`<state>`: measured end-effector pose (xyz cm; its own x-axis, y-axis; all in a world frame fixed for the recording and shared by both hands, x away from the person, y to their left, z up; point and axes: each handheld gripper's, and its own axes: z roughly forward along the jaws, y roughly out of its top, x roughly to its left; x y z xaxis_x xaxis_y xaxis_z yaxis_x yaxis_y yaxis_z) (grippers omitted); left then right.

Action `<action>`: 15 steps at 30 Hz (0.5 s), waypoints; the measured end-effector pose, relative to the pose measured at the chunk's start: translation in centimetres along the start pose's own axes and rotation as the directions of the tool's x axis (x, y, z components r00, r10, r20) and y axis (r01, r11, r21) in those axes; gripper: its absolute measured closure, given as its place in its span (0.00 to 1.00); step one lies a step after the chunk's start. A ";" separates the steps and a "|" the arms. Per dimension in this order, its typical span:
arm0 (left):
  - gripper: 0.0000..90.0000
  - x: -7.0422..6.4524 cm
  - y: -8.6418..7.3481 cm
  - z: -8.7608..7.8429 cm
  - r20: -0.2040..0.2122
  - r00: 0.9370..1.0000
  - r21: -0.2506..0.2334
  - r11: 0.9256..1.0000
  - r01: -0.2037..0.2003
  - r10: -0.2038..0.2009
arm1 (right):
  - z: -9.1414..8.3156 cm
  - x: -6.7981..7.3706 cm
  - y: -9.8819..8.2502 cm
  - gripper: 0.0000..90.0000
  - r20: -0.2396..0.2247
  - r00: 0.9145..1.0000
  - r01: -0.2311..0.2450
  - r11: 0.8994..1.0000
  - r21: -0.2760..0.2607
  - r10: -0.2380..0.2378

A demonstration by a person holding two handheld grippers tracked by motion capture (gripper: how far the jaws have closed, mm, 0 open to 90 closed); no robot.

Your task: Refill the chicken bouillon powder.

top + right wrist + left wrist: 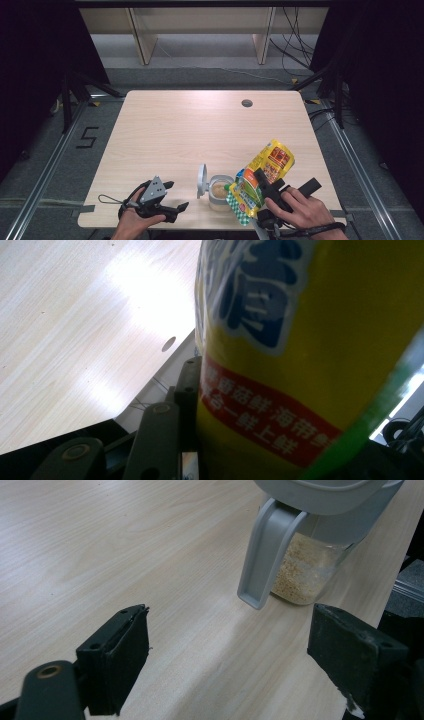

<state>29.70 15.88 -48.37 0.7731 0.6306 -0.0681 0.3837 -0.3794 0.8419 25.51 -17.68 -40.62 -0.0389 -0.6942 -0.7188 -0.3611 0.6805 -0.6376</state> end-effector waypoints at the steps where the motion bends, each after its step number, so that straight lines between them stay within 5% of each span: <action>1: 0.18 0.0 0.0 0.0 -0.003 1.000 0.000 1.000 0.000 0.000 | 0.0 0.1 0.0 0.72 -0.005 1.000 -0.009 1.000 0.002 0.009; 15: 0.18 0.0 0.0 0.0 0.003 1.000 -0.003 1.000 -0.004 0.004 | 0.0 0.0 -0.1 0.72 0.000 1.000 -0.004 1.000 -0.008 0.004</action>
<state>29.73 15.89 -48.37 0.7759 0.6274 -0.0661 0.3790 -0.3798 0.8438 25.58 -17.75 -40.58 -0.0400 -0.6914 -0.7213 -0.3680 0.6813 -0.6327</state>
